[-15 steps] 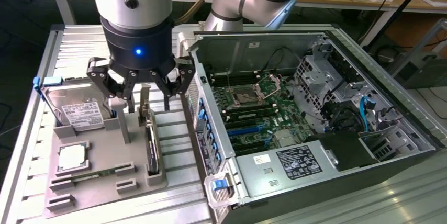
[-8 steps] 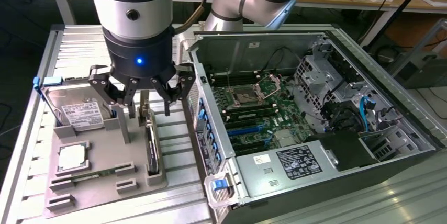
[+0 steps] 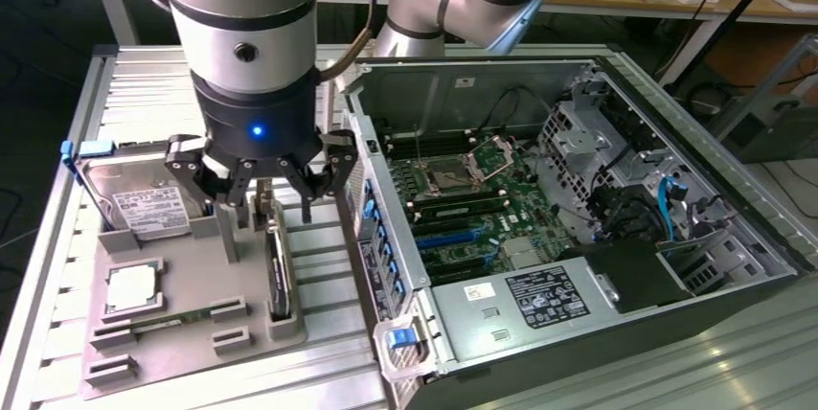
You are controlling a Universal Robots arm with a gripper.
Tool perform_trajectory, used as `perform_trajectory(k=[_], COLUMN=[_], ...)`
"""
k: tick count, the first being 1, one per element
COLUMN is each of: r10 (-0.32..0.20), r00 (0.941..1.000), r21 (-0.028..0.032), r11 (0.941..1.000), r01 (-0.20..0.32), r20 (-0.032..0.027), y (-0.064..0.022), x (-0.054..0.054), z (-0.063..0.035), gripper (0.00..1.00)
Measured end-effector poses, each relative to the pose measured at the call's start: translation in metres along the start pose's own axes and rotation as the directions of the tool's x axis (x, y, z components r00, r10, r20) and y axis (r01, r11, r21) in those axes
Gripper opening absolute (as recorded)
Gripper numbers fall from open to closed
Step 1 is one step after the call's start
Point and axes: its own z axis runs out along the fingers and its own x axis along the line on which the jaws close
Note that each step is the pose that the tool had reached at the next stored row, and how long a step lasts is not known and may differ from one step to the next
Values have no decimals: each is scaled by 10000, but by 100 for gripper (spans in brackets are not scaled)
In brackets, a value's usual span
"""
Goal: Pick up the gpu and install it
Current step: 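Pick up the gpu and move the gpu toward the slot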
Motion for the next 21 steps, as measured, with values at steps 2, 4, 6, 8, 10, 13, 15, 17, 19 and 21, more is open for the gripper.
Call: perform_trajectory(k=[2, 4, 6, 8, 10, 13, 15, 17, 19, 21], r10=[1, 2, 1, 1, 0, 2, 1, 1, 1, 1], r00=[10000, 10000, 10000, 10000, 10000, 10000, 10000, 10000, 10000, 10000], r21=[1, 0, 0, 0, 0, 1, 0, 0, 0, 1], r11=[10000, 10000, 10000, 10000, 10000, 10000, 10000, 10000, 10000, 10000], r01=[-1, -2, -1, -1, 0, -2, -1, -1, -1, -1], r20=[-8, -8, -9, -10, -9, -9, -9, -9, -10, -10], y=[-18, -24, -27, -30, -38, -48, -52, -57, -63, -68], x=[0, 1, 0, 1, 0, 2, 2, 2, 3, 3], z=[41, 62, 78, 95, 127, 175, 204, 232, 259, 284], gripper=[60, 60, 60, 60, 60, 60, 60, 60, 60, 60])
